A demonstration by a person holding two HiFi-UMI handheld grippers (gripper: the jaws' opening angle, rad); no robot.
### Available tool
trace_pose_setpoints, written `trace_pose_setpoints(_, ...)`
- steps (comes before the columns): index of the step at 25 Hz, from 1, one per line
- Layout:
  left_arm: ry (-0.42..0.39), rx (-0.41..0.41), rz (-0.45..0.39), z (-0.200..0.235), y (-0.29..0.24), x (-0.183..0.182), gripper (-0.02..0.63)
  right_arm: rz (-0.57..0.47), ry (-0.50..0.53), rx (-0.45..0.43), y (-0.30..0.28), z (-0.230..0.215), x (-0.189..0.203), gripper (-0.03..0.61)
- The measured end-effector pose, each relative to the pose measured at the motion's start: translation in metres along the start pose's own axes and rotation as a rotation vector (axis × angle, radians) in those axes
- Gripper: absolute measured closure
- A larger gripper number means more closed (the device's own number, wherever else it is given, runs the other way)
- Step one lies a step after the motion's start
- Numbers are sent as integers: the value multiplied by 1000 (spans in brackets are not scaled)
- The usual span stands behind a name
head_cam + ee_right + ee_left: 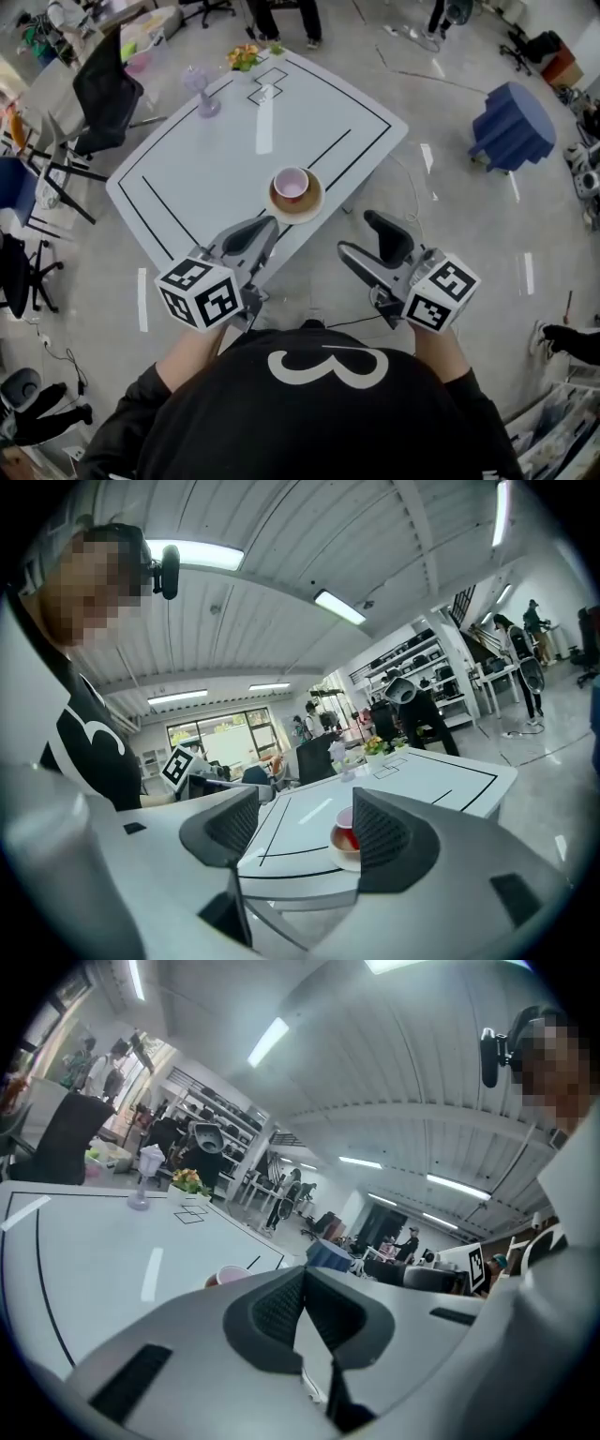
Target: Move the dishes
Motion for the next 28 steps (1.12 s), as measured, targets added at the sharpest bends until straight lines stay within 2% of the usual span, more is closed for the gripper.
trace_pose_setpoints(6,-8,-104,-45,-9,5,13,611,38,-29,-88,-4,-23,1,285)
trace_pose_setpoints(13,3,-178,-61,4,5,20,611,101,-80,-117,-36,-51,18,299)
trace_pose_setpoints(16,14,-211,-62,16,4,25,611,142,-112,-102,-55,-65,30,311)
trace_pose_setpoints(21,25,-241,-63,35,-5,24,611,175,-174,-26,-81,-93,43,334)
trace_pose_setpoints(28,35,-278,-54,68,-22,20,611,233,-232,-27,-122,-113,64,348)
Point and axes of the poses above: the fingertips, and each gripper's own axes: y backward along the fingers, z to its left, x out of its underside, the point moved 7 cm from there along y, backward along the fingers, and after that the axes turned 13 degrees about -z, right-handed, at the moved point
